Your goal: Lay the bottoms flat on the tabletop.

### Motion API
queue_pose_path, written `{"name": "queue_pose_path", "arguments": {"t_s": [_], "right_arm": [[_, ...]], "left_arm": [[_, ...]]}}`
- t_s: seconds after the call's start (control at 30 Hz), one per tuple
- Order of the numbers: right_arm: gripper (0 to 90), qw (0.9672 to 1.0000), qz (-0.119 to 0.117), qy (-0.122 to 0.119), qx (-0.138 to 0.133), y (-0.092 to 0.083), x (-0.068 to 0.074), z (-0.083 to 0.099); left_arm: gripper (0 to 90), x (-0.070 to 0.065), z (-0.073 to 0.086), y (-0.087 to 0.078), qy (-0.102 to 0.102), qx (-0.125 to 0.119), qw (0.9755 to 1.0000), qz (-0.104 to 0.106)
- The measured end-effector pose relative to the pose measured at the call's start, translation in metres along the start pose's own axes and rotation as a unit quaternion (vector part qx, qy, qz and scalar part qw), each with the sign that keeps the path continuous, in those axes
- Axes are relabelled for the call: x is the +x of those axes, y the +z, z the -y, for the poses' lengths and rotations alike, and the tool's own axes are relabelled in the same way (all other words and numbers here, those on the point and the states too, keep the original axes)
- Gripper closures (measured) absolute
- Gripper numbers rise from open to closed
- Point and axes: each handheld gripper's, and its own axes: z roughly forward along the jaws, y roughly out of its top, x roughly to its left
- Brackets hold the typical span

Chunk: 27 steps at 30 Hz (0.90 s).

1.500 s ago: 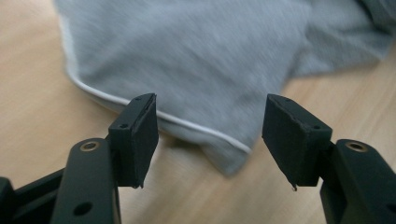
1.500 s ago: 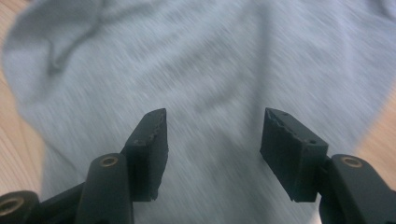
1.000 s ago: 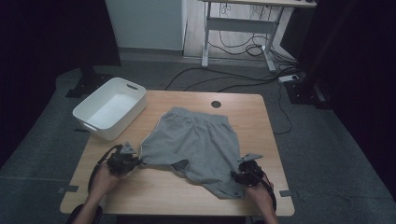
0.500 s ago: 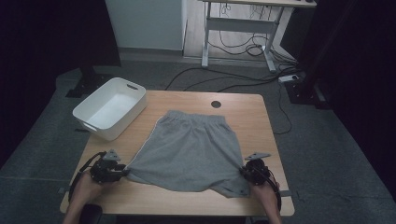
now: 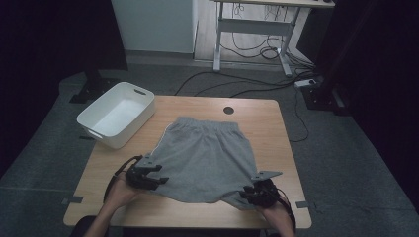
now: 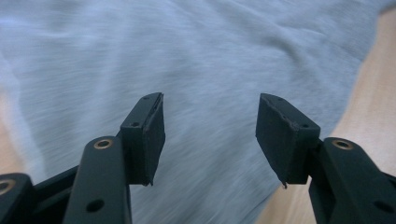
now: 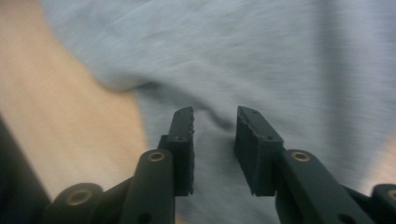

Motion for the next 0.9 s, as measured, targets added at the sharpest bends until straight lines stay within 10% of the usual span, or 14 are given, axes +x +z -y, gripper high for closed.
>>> {"name": "queue_pose_path", "arguments": {"t_s": [0.2,0.43,0.77,0.9], "right_arm": [[75.0,0.9976,0.012,-0.054,0.043,0.021,0.019,-0.001],[87.1,0.9974,0.016,-0.058,0.04,0.011,0.023,-0.004],[57.5,0.9947,-0.015,-0.09,0.047,0.032,0.044,-0.012],[85.7,0.9915,0.025,-0.117,0.053,0.032,0.047,-0.014]], "left_arm": [[40.2,-0.014,0.0,0.021,0.028,0.03,0.9991,0.01],[40.6,-0.017,0.001,0.023,0.029,0.026,0.9991,0.02],[40.3,-0.019,0.002,0.027,0.03,0.027,0.9989,0.025],[40.3,-0.017,0.004,0.028,0.027,0.031,0.9988,0.025]]}}
